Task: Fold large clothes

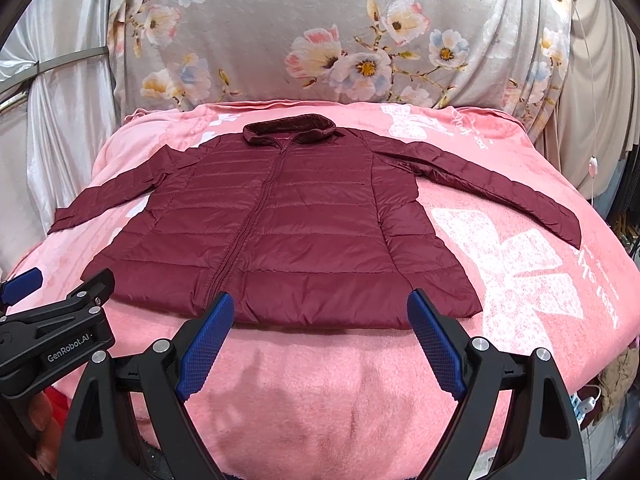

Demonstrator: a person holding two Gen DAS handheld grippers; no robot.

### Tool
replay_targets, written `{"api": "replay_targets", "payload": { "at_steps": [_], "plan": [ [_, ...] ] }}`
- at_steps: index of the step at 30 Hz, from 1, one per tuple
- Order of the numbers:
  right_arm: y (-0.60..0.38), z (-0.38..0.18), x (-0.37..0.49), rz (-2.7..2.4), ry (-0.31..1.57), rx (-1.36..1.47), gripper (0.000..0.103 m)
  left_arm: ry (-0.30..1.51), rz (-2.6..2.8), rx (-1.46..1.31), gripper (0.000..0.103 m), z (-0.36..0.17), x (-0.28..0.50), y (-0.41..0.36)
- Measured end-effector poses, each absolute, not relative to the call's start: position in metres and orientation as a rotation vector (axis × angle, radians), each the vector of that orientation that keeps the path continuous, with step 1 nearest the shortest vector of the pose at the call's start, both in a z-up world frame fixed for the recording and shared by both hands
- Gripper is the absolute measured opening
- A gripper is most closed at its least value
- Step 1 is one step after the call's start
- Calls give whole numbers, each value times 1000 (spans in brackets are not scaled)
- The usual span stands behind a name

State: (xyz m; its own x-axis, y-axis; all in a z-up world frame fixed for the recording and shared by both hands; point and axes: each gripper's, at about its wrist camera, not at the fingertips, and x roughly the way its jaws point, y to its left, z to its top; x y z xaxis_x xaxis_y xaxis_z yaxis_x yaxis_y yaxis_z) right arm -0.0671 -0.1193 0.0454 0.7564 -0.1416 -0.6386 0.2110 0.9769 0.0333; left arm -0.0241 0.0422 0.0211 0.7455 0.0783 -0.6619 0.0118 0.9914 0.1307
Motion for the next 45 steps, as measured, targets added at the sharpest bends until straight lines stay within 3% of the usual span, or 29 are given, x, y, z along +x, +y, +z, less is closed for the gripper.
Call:
{"api": "replay_targets", "payload": {
  "at_steps": [45],
  "plan": [
    [-114,47,-71,-193,675,104,86,722,41,131,98,25,-36,49]
  ]
}}
